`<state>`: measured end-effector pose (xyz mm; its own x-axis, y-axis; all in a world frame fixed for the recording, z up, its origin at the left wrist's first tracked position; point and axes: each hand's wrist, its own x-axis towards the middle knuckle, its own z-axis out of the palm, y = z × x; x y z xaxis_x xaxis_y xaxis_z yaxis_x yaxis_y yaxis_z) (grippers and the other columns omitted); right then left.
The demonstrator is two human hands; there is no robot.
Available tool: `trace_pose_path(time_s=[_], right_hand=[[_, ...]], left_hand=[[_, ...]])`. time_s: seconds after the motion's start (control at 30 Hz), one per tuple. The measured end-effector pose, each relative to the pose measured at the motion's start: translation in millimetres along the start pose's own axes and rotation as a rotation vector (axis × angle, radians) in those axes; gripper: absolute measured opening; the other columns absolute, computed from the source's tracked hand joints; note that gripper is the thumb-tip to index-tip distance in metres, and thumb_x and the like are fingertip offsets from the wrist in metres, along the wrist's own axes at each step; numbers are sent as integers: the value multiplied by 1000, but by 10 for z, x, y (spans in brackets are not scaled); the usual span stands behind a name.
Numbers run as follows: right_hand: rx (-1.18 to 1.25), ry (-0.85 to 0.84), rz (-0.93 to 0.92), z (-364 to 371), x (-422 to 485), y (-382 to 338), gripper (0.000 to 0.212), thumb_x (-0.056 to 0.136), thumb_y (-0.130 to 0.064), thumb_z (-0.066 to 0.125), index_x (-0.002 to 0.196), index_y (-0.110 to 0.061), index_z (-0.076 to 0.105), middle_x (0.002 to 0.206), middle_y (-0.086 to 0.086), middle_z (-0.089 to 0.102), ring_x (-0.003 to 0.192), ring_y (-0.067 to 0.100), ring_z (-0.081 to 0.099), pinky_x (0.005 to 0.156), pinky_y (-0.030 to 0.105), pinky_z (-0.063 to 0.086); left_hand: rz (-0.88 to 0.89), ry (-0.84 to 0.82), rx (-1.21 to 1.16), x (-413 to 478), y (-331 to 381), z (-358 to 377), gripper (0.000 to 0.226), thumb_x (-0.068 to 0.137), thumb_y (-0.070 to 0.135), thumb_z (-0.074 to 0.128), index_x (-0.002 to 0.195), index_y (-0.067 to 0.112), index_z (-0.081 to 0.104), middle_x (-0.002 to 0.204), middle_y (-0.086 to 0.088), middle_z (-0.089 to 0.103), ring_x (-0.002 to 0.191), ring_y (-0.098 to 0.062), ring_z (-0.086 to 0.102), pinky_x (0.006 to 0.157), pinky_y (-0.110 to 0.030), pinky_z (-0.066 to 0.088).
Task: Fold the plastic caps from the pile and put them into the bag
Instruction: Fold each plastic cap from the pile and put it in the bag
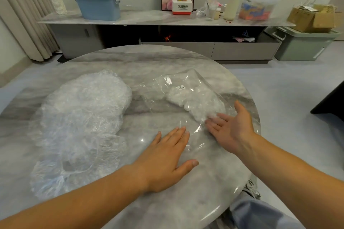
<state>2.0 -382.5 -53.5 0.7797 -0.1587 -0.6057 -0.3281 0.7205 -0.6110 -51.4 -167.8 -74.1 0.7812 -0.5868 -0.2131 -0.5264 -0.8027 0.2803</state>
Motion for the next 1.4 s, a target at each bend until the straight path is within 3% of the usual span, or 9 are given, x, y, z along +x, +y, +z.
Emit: trace_pose_path(time_s=[0.2, 0.37, 0.57, 0.87, 1.03, 1.13, 1.2, 1.3, 1.4], right_hand=[[2, 4, -19, -135, -136, -61, 71, 98, -51, 56, 150, -7, 35, 149, 32, 39, 134, 50, 46, 115, 53, 39], [-67, 39, -65, -265, -263, -93, 63, 101, -40, 58, 149, -8, 34, 143, 31, 45, 126, 50, 52, 109, 56, 44], [-122, 46, 23, -122, -274, 37, 78, 103, -47, 50, 157, -1, 17, 145, 37, 42, 131, 52, 48, 108, 59, 43], [-23, -14, -35, 102, -249, 48, 78, 103, -49, 46, 157, 0, 17, 150, 32, 40, 136, 47, 45, 118, 52, 34], [-359, 110, -182, -111, -471, 13, 58, 105, -38, 50, 152, -10, 34, 137, 26, 50, 118, 43, 60, 109, 50, 46], [-548, 99, -309, -157, -603, 34, 32, 104, -30, 51, 121, -4, 57, 107, 14, 61, 101, 31, 66, 95, 47, 55], [-671, 37, -394, -77, -708, 94, 22, 104, -25, 51, 100, -8, 63, 95, 15, 62, 91, 28, 67, 89, 48, 57], [-879, -156, -533, 76, -847, 307, 22, 103, -22, 53, 95, -9, 68, 96, 12, 70, 91, 26, 71, 85, 45, 58], [-1144, -436, -598, 209, -989, 595, 27, 103, -33, 53, 93, -15, 71, 93, -1, 72, 91, 17, 69, 83, 37, 57]], left_hand=[[-4, -1, 48, -23, -86, 54, 85, 91, 74, 10, 160, 28, -9, 166, 10, -19, 150, -4, -23, 125, -42, -9], [-3, 9, 44, -45, -113, 88, 82, 94, 73, 13, 159, 29, -10, 166, 8, -19, 150, -5, -23, 125, -39, -8], [5, 15, 25, -90, -61, 83, 81, 97, 71, 19, 160, 30, -10, 166, 9, -18, 150, -3, -22, 125, -35, -8], [17, 8, 23, -83, -182, 81, 79, 96, 72, 18, 160, 30, -5, 167, 7, -15, 151, -5, -20, 126, -37, -6], [35, 28, -30, -162, -203, 81, 73, 97, 70, 24, 160, 36, 8, 166, 7, -21, 148, -5, -28, 126, -38, -7], [71, 95, -95, -270, -217, 30, 64, 98, 68, 30, 154, 37, 24, 166, 7, -21, 147, -3, -30, 126, -35, -4], [61, 146, -82, -377, -225, -19, 60, 98, 67, 29, 148, 35, 33, 168, 6, -11, 151, -4, -22, 126, -35, -1], [-13, 204, -8, -658, -318, -52, 58, 99, 64, 28, 140, 28, 47, 168, 1, 12, 155, -13, 1, 124, -27, -2], [-113, 312, 72, -1026, -500, -27, 57, 94, 59, 28, 122, 25, 64, 153, -6, 44, 143, -26, 39, 115, -32, 25]])
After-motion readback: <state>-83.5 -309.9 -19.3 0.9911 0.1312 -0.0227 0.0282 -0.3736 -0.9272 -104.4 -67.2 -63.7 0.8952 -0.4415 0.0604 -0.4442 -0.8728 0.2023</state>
